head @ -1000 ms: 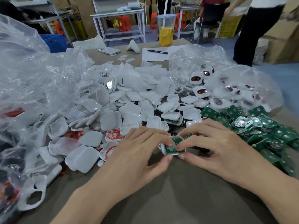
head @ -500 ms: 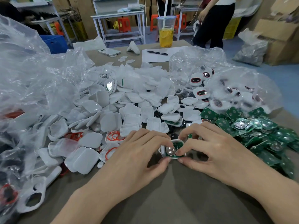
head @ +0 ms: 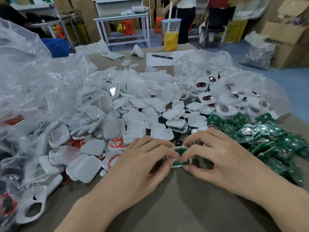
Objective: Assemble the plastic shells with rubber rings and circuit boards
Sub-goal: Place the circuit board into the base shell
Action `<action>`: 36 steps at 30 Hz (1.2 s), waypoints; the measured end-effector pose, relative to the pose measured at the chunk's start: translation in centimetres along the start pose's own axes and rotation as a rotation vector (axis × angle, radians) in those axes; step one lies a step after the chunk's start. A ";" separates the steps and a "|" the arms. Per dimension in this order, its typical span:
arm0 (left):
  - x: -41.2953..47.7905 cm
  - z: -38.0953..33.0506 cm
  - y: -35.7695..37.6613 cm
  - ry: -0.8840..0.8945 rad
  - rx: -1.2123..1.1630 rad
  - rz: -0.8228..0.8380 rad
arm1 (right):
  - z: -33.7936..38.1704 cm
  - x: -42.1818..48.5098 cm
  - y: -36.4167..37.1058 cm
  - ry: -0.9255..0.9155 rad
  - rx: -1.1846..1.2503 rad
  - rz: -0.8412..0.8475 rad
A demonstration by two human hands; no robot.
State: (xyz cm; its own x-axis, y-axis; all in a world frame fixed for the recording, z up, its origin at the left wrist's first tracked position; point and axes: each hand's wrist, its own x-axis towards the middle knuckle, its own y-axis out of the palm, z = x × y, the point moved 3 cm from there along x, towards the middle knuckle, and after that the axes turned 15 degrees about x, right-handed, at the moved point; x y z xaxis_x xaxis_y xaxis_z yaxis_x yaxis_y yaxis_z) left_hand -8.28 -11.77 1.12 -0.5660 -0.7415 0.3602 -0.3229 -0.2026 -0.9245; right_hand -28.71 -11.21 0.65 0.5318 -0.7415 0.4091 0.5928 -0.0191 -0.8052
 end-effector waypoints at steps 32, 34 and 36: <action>0.0 0.0 0.5 -0.001 0.064 0.026 | -0.5 0.2 0.2 0.058 0.063 0.037; 0.0 0.0 0.5 0.000 0.064 0.024 | -0.4 0.2 0.2 0.056 0.059 0.033; 0.0 0.0 0.6 0.001 0.061 0.023 | -0.3 0.2 0.2 0.066 0.057 0.042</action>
State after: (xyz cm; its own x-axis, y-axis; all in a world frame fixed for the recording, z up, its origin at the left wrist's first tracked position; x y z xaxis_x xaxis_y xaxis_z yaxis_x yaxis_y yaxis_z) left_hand -8.46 -11.93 0.61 -0.5736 -0.7460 0.3384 -0.2631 -0.2235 -0.9385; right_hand -28.72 -11.60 0.47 0.5170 -0.7836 0.3445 0.6050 0.0498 -0.7947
